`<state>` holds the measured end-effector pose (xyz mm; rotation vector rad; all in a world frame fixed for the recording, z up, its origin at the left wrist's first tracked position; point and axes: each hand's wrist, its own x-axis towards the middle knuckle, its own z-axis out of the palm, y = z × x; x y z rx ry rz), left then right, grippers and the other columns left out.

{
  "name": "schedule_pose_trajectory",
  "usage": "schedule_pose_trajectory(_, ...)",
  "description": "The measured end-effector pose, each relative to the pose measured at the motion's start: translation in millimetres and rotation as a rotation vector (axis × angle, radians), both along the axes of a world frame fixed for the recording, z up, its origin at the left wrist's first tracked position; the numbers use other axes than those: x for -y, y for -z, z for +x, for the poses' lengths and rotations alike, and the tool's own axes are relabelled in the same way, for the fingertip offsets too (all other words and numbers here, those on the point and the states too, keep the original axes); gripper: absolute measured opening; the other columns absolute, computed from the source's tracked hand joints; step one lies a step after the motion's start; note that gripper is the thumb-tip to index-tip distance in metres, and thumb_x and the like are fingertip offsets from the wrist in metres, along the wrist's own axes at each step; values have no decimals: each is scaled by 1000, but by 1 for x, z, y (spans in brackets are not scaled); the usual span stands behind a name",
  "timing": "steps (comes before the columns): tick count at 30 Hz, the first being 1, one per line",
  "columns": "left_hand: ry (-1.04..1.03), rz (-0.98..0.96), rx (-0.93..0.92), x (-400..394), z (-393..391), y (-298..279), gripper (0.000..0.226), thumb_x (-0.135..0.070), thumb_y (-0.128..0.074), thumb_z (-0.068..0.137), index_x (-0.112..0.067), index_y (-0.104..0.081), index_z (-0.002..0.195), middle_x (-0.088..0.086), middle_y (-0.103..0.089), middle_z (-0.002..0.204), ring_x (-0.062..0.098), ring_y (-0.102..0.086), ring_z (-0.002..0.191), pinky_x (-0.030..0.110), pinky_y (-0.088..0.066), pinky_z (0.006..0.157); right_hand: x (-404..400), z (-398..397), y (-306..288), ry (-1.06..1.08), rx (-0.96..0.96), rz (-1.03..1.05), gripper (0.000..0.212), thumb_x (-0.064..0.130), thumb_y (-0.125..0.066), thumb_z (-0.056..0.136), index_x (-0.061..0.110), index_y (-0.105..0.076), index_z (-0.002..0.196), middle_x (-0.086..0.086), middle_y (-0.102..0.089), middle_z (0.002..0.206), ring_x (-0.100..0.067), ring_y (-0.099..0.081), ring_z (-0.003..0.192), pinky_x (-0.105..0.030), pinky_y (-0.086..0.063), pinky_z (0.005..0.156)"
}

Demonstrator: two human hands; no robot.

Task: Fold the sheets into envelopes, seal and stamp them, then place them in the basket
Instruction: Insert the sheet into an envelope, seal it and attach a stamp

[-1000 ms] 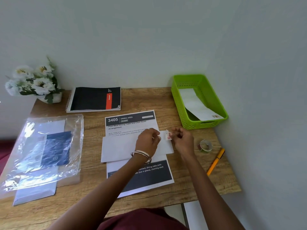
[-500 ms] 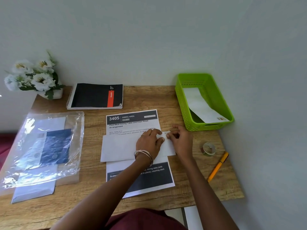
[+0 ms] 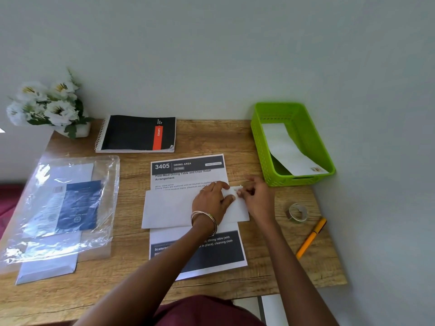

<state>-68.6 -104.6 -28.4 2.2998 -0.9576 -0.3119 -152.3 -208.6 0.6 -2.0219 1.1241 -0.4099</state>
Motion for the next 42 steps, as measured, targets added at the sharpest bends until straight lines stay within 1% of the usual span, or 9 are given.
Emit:
schedule_pose_trajectory(7, -1, -2, -3, 0, -1, -1, 26, -45, -57, 85, -29, -54, 106, -6, -60, 93, 15, -54, 93, 27, -41, 73, 0, 7, -11, 15, -134, -26, 46, 12, -75, 79, 3, -58, 121, -9, -69, 92, -22, -64, 90, -25, -44, 76)
schedule_pose_trajectory(13, 17, -17, 31, -1, -2, -2, 23, -44, -57, 85, -32, -56, 105, -7, -58, 88, 14, -54, 90, 23, -36, 68, -4, 19, -17, -13, -318, -142, 25, 13, -74, 80, 4, -62, 101, -13, -67, 95, -28, -64, 88, -28, -46, 66)
schedule_pose_trajectory(18, 29, -20, 59, -2, -2, -4, 21, -42, -55, 87, -38, -65, 106, -2, -56, 87, 17, -54, 88, 23, -33, 66, -11, 18, -20, -56, -385, -266, 14, 8, -61, 88, 1, -58, 99, -16, -66, 94, -28, -63, 86, -27, -37, 60)
schedule_pose_trajectory(22, 15, -18, 42, -2, -2, -4, 22, -44, -56, 86, -39, -67, 105, -3, -56, 85, 18, -55, 88, 23, -34, 66, -13, 18, -15, -50, -379, -293, 19, 8, -53, 92, 4, -54, 110, -13, -63, 90, -27, -63, 86, -26, -36, 60)
schedule_pose_trajectory(28, -13, 20, -13, 3, -2, -10, 23, -44, -60, 83, -38, -67, 103, -7, -53, 80, 17, -55, 85, 25, -31, 63, -6, 19, -10, -51, -357, -201, 35, 14, -43, 97, 17, -43, 132, 4, -50, 70, -7, -46, 60, -20, -27, 47)
schedule_pose_trajectory(32, -13, 40, -31, 4, -2, -12, 24, -47, -59, 83, -38, -66, 104, -10, -48, 78, 15, -54, 83, 25, -32, 62, -5, 15, -12, -45, -312, -249, 54, 10, -65, 86, 11, -43, 134, -13, -64, 99, -28, -63, 90, -29, -47, 68)
schedule_pose_trajectory(36, -8, 44, -46, 5, -2, -13, 23, -43, -60, 81, -38, -65, 104, -10, -48, 80, 15, -54, 85, 25, -34, 65, 2, 10, -11, 30, -221, -1, 71, 13, -84, 68, 10, -49, 130, -14, -67, 107, -31, -64, 100, -38, -54, 83)
schedule_pose_trajectory(39, -3, 45, -39, 5, -2, -12, 24, -41, -60, 82, -38, -64, 105, -8, -52, 83, 16, -54, 86, 25, -36, 66, 6, 4, -10, 100, -149, 195, 66, 11, -86, 65, 12, -51, 121, -12, -67, 98, -31, -68, 85, -45, -58, 72)
schedule_pose_trajectory(42, -3, 39, -37, 4, -3, -12, 23, -41, -60, 83, -37, -63, 105, -9, -50, 83, 15, -53, 85, 25, -37, 66, 8, -2, -10, 203, 23, 363, 40, 10, -75, 79, 7, -53, 112, -12, -66, 87, -18, -63, 60, -37, -59, 57)
